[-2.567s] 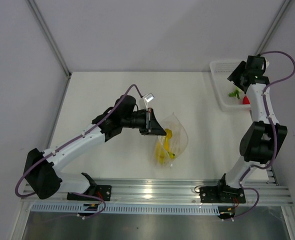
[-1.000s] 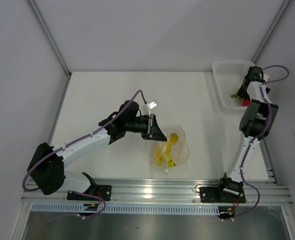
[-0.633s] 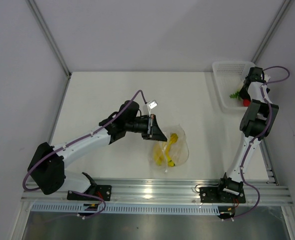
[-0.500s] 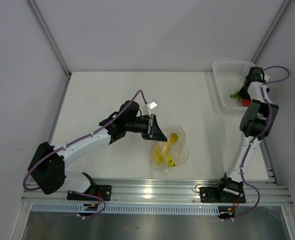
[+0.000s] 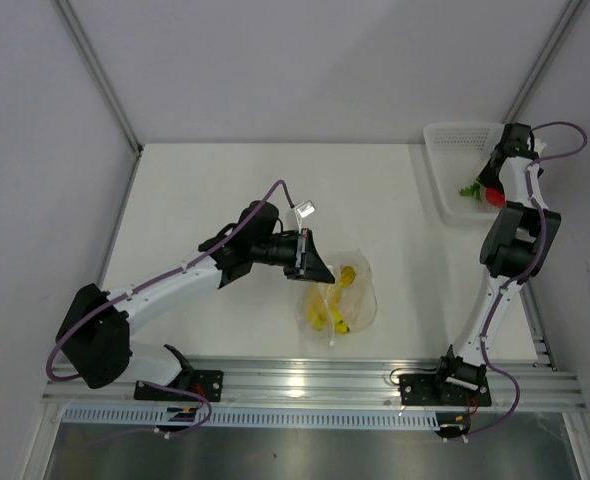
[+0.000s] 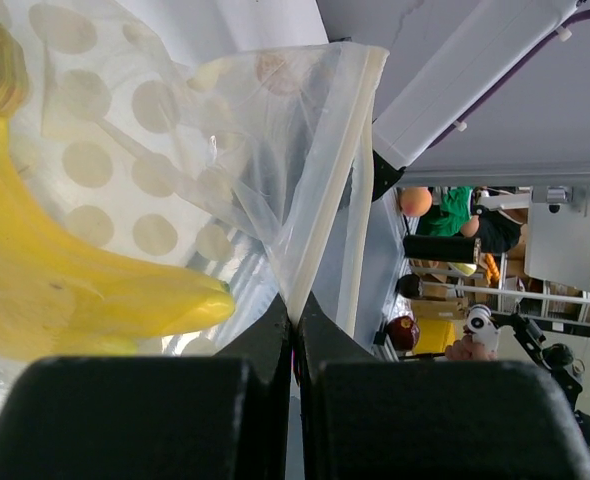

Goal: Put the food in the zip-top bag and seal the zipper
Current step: Pick up the fake fruit from the bin, then place the fake fruit in the zipper food storage bag.

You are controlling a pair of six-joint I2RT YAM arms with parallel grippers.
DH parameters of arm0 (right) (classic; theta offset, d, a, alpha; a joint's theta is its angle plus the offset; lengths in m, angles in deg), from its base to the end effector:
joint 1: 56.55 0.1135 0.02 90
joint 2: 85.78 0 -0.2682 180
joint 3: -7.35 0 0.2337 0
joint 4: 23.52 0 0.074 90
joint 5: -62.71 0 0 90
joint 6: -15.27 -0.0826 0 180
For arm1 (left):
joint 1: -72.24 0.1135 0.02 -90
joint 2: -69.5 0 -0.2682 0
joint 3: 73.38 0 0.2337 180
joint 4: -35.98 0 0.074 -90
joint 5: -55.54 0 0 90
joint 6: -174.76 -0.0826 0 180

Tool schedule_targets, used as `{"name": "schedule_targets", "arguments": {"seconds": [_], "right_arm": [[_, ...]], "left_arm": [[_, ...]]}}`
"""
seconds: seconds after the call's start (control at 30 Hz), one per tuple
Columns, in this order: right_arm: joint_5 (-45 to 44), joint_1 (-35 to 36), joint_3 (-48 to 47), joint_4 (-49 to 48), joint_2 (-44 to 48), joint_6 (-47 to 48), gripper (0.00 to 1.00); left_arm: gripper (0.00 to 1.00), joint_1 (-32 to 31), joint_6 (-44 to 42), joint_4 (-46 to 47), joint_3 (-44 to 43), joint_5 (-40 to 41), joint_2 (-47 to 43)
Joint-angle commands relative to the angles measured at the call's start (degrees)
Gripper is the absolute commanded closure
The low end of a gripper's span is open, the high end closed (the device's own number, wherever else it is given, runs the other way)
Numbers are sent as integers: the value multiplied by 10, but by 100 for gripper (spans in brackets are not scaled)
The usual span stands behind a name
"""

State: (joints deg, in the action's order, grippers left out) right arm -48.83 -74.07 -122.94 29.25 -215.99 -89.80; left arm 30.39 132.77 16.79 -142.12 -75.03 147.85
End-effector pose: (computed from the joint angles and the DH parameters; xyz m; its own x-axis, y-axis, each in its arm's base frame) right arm 0.4851 -0.1849 0.1987 -0.6044 0.4444 -0.6612 0.6725 0.7296 -0.1244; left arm 0.1996 -0.2509 0.2713 -0.9323 0.0771 -0.3534 0.3563 0.3631 -0.8609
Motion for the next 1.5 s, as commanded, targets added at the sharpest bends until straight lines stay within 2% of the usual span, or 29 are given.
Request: {"name": "schedule_targets", "arguments": {"seconds": [0.0, 0.23, 0.37, 0.5, 0.8, 1.0, 1.2, 1.33, 1.47], "right_arm": [[10, 10, -32, 11, 74, -17, 78], [58, 46, 40, 6, 188, -37, 82], [156, 74, 86, 8, 267, -57, 85], [216, 119, 148, 13, 353, -77, 85], [337, 263, 332, 10, 601, -108, 85], [331, 396, 406, 39, 738, -123, 88], [392, 506, 469, 47, 807, -143, 88], [389, 550, 508, 49, 846, -150, 87], [423, 569, 556, 26, 860, -160, 86]], "left_arm": [[99, 4, 10, 18, -9, -14, -1], [99, 4, 20, 14, -14, -21, -8], [99, 5, 7, -20, -38, -13, -11], [99, 5, 10, -39, -50, -3, -19], [99, 4, 32, -61, -54, 15, -39], [99, 5, 27, -90, -67, 38, -41], [99, 4, 25, -105, -86, 45, -38], [99, 6, 17, -127, -103, 53, -36], [100, 9, 18, -134, -120, 51, -28]]}}
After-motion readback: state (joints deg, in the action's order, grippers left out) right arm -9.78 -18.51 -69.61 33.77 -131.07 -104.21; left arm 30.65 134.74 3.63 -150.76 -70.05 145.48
